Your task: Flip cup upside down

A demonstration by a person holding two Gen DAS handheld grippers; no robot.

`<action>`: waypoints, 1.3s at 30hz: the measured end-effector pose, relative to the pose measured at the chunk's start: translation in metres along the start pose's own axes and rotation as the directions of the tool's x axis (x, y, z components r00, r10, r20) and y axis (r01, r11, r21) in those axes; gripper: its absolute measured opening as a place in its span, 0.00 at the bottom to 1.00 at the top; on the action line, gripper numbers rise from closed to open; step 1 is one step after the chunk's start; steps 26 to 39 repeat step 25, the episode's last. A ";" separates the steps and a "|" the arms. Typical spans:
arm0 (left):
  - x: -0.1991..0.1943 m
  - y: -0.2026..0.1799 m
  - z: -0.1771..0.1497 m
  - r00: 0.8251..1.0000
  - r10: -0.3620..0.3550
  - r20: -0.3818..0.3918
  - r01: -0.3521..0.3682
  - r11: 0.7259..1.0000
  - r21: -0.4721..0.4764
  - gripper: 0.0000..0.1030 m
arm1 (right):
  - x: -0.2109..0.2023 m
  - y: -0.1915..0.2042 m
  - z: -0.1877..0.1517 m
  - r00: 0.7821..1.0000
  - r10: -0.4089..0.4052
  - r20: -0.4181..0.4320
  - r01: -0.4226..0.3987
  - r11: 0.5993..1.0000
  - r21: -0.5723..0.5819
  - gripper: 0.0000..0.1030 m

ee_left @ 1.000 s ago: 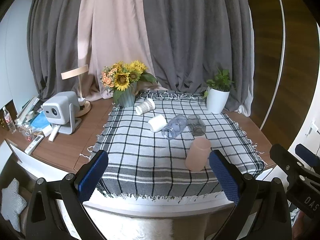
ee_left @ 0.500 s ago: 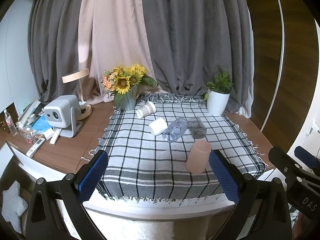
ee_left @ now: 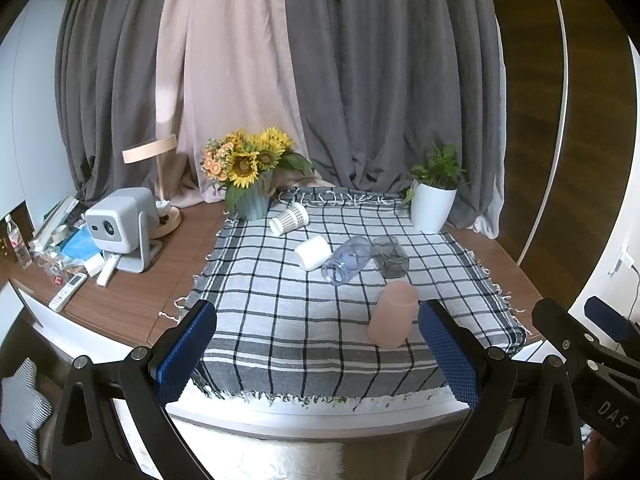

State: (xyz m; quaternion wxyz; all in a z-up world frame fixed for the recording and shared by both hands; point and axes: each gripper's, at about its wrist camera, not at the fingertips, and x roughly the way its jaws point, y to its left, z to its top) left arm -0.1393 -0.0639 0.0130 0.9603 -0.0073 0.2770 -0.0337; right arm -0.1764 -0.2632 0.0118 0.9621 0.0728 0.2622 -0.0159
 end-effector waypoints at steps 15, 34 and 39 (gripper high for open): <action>-0.001 -0.001 -0.002 1.000 0.000 -0.001 0.000 1.000 -0.001 1.00 | 0.001 0.000 -0.002 1.000 -0.002 -0.005 0.002 1.000 0.002 0.89; 0.001 -0.001 -0.002 1.000 -0.009 0.001 0.009 1.000 0.005 1.00 | 0.001 -0.001 -0.001 1.000 -0.001 -0.007 0.001 1.000 0.001 0.89; 0.001 -0.001 -0.002 1.000 -0.009 0.001 0.009 1.000 0.005 1.00 | 0.001 -0.001 -0.001 1.000 -0.001 -0.007 0.001 1.000 0.001 0.89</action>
